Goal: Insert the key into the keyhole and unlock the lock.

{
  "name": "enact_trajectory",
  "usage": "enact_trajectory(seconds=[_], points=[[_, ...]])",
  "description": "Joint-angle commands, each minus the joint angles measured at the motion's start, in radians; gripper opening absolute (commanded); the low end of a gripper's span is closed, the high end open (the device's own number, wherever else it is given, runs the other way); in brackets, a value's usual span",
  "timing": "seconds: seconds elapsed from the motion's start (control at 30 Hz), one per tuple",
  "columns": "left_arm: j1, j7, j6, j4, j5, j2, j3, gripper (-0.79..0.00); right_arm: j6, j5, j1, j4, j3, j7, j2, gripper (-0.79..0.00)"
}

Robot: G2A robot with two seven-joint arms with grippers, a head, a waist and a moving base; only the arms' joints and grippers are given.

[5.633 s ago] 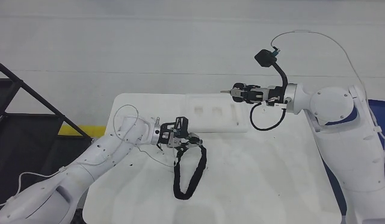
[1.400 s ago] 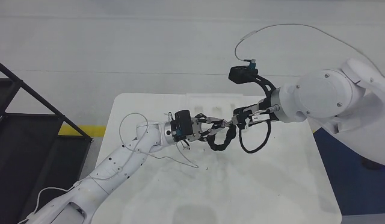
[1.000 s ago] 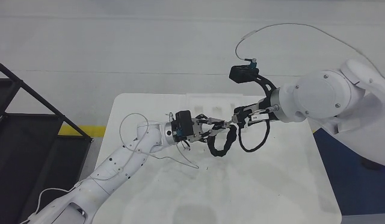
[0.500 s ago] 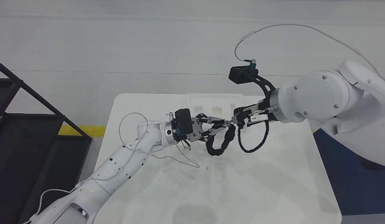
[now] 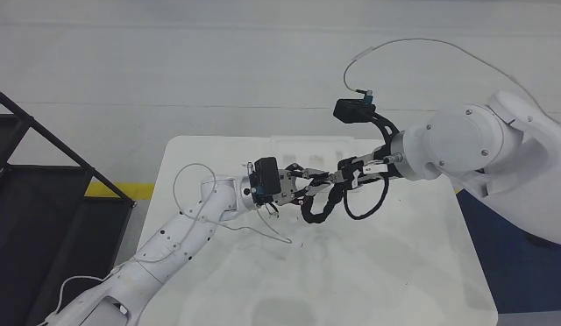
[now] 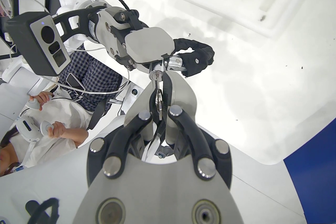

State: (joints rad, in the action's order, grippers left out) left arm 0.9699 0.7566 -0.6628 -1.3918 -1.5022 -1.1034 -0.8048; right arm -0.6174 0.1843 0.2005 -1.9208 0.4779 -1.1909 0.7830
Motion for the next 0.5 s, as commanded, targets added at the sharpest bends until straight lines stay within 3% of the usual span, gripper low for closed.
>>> enact_trajectory(seconds=[0.0,0.07,0.13,0.17,0.33,0.47], points=[[0.0,0.003,-0.001,-0.001,-0.006,-0.001,-0.001,-0.785,0.004,-0.002,0.002,0.002,0.0,-0.002,0.002,-0.785],[0.0,0.007,-0.003,0.0,-0.01,-0.002,-0.001,-0.785,0.012,-0.001,0.004,0.004,0.0,-0.005,0.005,-0.785],[0.001,0.006,-0.007,0.003,-0.012,-0.004,-0.002,-0.785,0.02,0.001,0.006,0.008,0.002,-0.007,0.007,-0.391],[0.002,0.006,-0.01,0.005,-0.009,-0.004,-0.002,-0.785,0.026,0.001,0.007,0.009,0.003,-0.006,0.008,0.0],[0.002,-0.004,-0.038,0.025,0.014,-0.007,-0.011,-0.785,0.096,-0.02,0.011,0.012,0.024,0.023,0.01,0.0],[-0.012,-0.032,-0.117,0.048,0.053,-0.004,-0.031,-0.785,0.259,-0.065,0.034,0.014,0.049,0.065,0.002,0.0]])
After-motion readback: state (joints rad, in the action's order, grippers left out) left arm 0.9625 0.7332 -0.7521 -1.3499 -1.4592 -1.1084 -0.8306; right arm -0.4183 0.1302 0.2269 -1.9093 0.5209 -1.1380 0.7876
